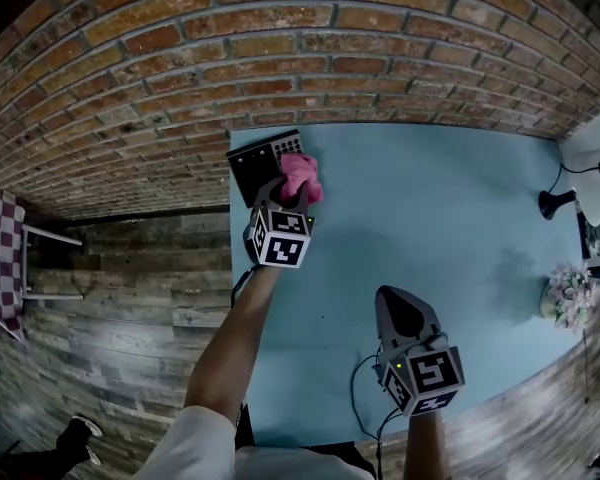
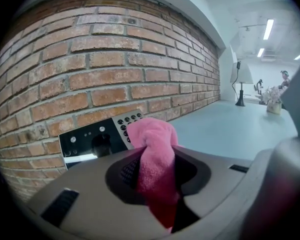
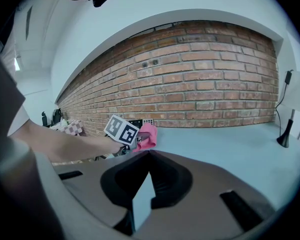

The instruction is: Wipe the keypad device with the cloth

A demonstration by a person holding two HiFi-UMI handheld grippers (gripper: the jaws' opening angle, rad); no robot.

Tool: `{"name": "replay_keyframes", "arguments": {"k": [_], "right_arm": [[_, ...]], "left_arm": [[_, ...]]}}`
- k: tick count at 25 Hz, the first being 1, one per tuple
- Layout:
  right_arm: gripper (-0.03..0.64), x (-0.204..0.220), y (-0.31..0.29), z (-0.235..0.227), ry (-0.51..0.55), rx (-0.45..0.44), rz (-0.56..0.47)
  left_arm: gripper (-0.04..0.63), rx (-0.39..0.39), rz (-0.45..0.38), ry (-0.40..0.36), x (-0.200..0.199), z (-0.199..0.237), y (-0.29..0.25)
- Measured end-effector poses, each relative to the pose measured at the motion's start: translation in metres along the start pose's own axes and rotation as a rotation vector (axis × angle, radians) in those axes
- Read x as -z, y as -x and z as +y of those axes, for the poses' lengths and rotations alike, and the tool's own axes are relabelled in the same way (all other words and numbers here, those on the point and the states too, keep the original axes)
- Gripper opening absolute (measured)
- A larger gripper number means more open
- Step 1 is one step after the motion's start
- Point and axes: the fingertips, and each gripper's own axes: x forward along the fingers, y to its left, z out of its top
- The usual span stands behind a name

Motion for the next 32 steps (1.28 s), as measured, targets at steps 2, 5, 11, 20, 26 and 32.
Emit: {"name": "replay_keyframes", "arguments": {"k": [2,5,11,20,26,32], "right_arm": [[0.005,0.001,0.001,-0.001,-0.003,0.000,0.000],[0.005,0.001,0.002,-0.001,-0.005,-0.003,0.000],[0.005,0.002,0.009,-0.002,-0.009,-0.002,-0.004],[0.005,0.001,0.035,-0.004,-0.004,-0.001,-0.025],[0.005,-0.005,0.062,0.001,0.018,-0.032,-0.061],[0.005,-0.015,0.098,0.005,0.038,-0.070,-0.118]], "left_arm": [[0.137,0.002,0.009,-0.008,0.006,-0.005,0.000],[0.137,0.002,0.019,0.001,0.012,-0.009,0.001],[0.137,0.019,0.075,0.021,0.039,-0.022,0.008],[0.137,-0.002,0.121,0.053,0.065,-0.035,0.037],[0.137,0.001,0.127,0.104,0.089,-0.057,0.088],[0.133,-0.035,0.041,0.132,0.079,-0.076,0.171]]}}
